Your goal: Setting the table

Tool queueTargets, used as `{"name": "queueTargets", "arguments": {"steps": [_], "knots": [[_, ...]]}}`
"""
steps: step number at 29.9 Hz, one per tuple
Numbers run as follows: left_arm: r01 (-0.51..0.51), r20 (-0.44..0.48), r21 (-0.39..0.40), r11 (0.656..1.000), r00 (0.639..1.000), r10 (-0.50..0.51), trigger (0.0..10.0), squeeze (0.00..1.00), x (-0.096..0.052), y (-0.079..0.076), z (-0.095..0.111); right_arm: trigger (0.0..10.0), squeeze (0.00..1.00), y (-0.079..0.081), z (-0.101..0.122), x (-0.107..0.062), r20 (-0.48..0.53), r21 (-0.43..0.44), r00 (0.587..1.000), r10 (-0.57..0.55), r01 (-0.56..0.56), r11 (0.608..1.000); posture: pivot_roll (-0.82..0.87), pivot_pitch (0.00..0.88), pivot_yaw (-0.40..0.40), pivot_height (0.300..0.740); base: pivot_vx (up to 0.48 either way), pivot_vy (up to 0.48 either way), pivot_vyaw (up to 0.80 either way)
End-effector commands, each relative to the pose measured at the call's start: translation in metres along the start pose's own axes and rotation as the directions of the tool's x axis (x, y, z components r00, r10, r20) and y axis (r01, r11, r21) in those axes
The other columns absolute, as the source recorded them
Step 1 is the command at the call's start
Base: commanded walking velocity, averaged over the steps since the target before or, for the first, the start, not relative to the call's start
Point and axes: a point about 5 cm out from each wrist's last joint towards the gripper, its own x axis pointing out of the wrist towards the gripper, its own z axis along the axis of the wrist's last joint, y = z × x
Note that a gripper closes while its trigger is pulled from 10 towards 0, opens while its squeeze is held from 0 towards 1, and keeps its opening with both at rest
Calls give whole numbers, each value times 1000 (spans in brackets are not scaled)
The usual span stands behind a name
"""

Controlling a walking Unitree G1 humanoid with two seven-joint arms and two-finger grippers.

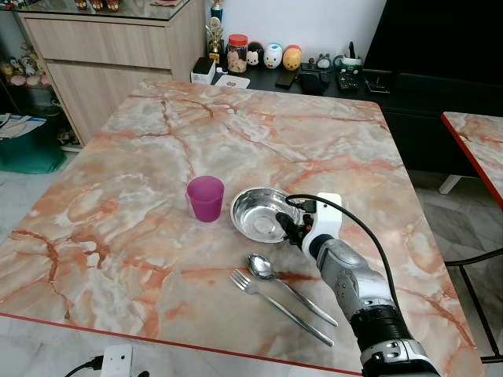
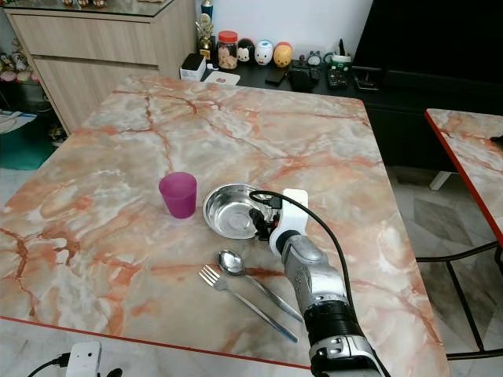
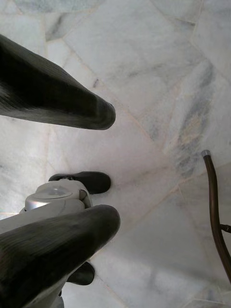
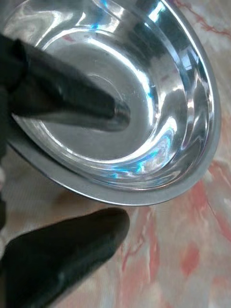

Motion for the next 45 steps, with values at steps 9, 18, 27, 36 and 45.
{"name": "queueTargets", "arguments": {"steps": [9,18,27,36,45], "knots": [[-4,-37,12,1000,999,4,10000,0,-1,0,-8,0,0,4,-1,2,-18,-1,1000,15,-15,1000,25,0,-70,740,0,0,0],[-8,-36,20,1000,999,8,10000,0,-1,1,-8,0,0,1,0,3,-13,-8,1000,-11,11,1000,28,0,-69,740,0,0,0],[-10,-22,27,1000,1000,11,10000,0,-1,3,-5,0,0,-19,9,-4,66,23,990,-126,124,992,24,0,-61,740,0,0,0],[-7,-19,34,999,1000,7,10000,0,-1,3,-4,0,0,-26,21,-11,196,66,971,-138,127,990,21,0,-57,740,0,0,0],[-7,-26,29,1000,1000,8,10000,0,-2,4,-7,10000,0,-22,43,-33,487,178,867,-110,25,984,5,0,-53,740,0,0,0]]}}
